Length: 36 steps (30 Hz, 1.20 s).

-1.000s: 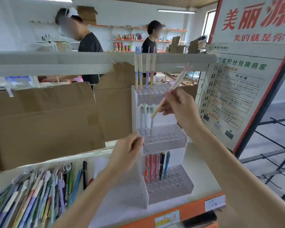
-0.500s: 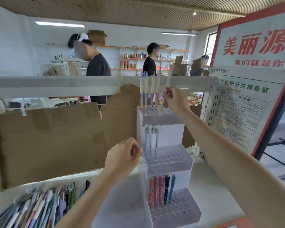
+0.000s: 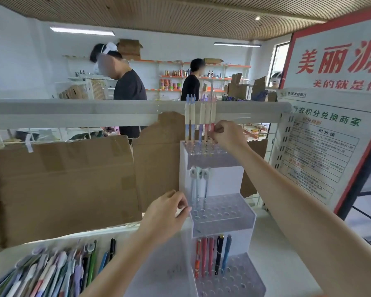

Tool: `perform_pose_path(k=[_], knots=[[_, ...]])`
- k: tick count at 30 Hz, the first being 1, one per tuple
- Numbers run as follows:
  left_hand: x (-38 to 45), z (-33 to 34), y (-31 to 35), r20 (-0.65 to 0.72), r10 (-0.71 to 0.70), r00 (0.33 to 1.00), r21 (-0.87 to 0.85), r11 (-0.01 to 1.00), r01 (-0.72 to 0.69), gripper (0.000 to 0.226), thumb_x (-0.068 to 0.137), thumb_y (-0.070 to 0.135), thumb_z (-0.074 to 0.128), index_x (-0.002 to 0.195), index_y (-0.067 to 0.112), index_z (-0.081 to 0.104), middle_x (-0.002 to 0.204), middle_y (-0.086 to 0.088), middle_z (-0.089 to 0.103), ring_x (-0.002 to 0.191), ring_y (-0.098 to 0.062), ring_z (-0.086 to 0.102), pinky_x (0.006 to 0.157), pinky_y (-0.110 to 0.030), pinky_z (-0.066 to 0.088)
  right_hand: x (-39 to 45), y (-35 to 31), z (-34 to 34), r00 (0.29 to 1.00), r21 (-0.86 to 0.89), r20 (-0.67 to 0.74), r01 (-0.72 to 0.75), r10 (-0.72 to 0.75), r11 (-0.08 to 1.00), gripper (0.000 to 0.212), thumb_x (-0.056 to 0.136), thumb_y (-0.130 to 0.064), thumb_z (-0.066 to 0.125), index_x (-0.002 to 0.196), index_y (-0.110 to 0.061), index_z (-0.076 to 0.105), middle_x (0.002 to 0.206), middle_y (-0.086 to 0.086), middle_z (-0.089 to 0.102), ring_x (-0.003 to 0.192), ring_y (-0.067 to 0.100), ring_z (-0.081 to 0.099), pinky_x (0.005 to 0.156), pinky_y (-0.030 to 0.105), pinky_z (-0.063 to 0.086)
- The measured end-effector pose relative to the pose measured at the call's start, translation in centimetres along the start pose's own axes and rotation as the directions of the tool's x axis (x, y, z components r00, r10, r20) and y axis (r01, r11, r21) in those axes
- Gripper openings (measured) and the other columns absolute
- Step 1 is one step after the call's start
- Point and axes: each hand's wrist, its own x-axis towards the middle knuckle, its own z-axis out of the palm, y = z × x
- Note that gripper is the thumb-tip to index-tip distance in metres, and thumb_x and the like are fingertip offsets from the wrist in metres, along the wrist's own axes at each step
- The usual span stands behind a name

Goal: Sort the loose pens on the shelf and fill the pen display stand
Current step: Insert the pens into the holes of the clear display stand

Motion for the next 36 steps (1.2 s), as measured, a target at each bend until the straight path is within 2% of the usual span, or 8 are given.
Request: perform_pose_path(k=[6, 11, 18, 20, 23, 28, 32, 36], knots=[[-0.1, 0.2, 0.0, 0.002, 0.005, 1.000, -0.034, 0.999, -0.005, 0.014, 0.090, 0.032, 0.057, 0.079, 0.024, 0.053, 0.084, 0.012, 0.055, 0.072, -0.005, 0.051, 0.067, -0.025, 0.046, 0.1, 0.0, -0.3, 0.998, -0.029, 0.044, -0.045, 0.046, 0.999, 0.017, 0.089, -0.019, 0.061, 0.076, -0.008, 0.062, 0.069, 0.002, 0.057, 0.070, 0.018, 0.051, 0.059, 0.025, 0.032], [0.0, 0.3, -0.1, 0.008, 0.003, 1.000, -0.046, 0.999, -0.002, 0.014, 0.090, 0.030, 0.056, 0.079, 0.024, 0.053, 0.083, 0.012, 0.055, 0.069, -0.005, 0.051, 0.065, -0.023, 0.045, -0.3, 0.1, -0.3, 0.997, -0.070, 0.067, -0.031, 0.036, 0.997, 0.013, 0.088, -0.018, 0.062, 0.085, -0.005, 0.064, 0.079, 0.006, 0.060, 0.076, 0.019, 0.051, 0.065, 0.023, 0.032], [-1.8, 0.0, -1.3, 0.009, -0.033, 0.999, -0.058, 0.998, 0.033, 0.011, 0.090, 0.028, 0.056, 0.080, 0.024, 0.054, 0.081, 0.013, 0.055, 0.068, -0.004, 0.052, 0.064, -0.022, 0.044, -2.4, -0.3, -1.7, 0.998, 0.032, 0.029, -0.052, 0.051, 0.998, 0.030, 0.089, -0.019, 0.061, 0.114, -0.004, 0.058, 0.105, 0.008, 0.063, 0.091, 0.020, 0.056, 0.071, 0.024, 0.040], [-3.3, -0.1, -2.1, 0.025, -0.079, 0.997, -0.052, 0.995, 0.080, 0.010, 0.090, 0.030, 0.057, 0.082, 0.022, 0.055, 0.081, 0.013, 0.056, 0.069, -0.005, 0.053, 0.066, -0.026, 0.046, -4.5, -0.6, -1.7, 0.999, -0.004, -0.031, 0.017, -0.017, 1.000, 0.023, 0.091, -0.015, 0.058, 0.111, -0.005, 0.057, 0.101, 0.006, 0.062, 0.086, 0.017, 0.056, 0.069, 0.022, 0.044], [-6.2, -0.7, -3.8, 0.074, -0.162, 0.984, -0.001, 0.987, 0.163, 0.009, 0.089, 0.030, 0.057, 0.084, 0.023, 0.055, 0.082, 0.014, 0.056, 0.070, -0.007, 0.053, 0.067, -0.026, 0.044, -8.9, -1.2, -0.7, 0.968, -0.110, -0.067, 0.234, -0.242, 0.966, 0.015, 0.091, -0.009, 0.053, 0.104, -0.005, 0.059, 0.095, 0.002, 0.058, 0.084, 0.018, 0.055, 0.076, 0.027, 0.045], [-11.4, -2.3, -7.4, 0.141, -0.336, 0.931, 0.137, 0.938, 0.318, 0.009, 0.089, 0.020, 0.057, 0.091, 0.012, 0.060, 0.091, 0.002, 0.059, 0.087, -0.017, 0.055, 0.072, -0.024, 0.037, -17.1, -2.4, 3.9, 0.900, -0.049, 0.136, 0.424, -0.415, 0.904, 0.014, 0.089, -0.009, 0.055, 0.103, -0.007, 0.059, 0.096, 0.000, 0.053, 0.082, 0.013, 0.046, 0.071, 0.023, 0.036], [-15.2, -2.7, -9.9, 0.072, -0.502, 0.862, 0.222, 0.851, 0.477, 0.010, 0.087, 0.019, 0.059, 0.088, 0.010, 0.059, 0.094, -0.006, 0.059, 0.094, -0.022, 0.055, 0.076, -0.028, 0.038, -22.1, -2.1, 10.4, 0.832, 0.099, 0.437, 0.334, -0.343, 0.937, 0.021, 0.091, -0.013, 0.050, 0.111, -0.011, 0.057, 0.108, 0.001, 0.053, 0.095, 0.014, 0.050, 0.081, 0.025, 0.041], [-18.0, -2.1, -11.3, -0.037, -0.657, 0.753, 0.433, 0.669, 0.604, 0.038, 0.085, 0.034, 0.058, 0.113, 0.010, 0.050, 0.119, -0.012, 0.044, 0.113, -0.030, 0.044, 0.093, -0.036, 0.036, -25.2, -1.9, 16.8, 0.728, 0.083, 0.657, 0.191, -0.198, 0.978, 0.026, 0.093, -0.015, 0.046, 0.117, -0.009, 0.055, 0.115, 0.006, 0.055, 0.101, 0.022, 0.056, 0.081, 0.029, 0.045]])
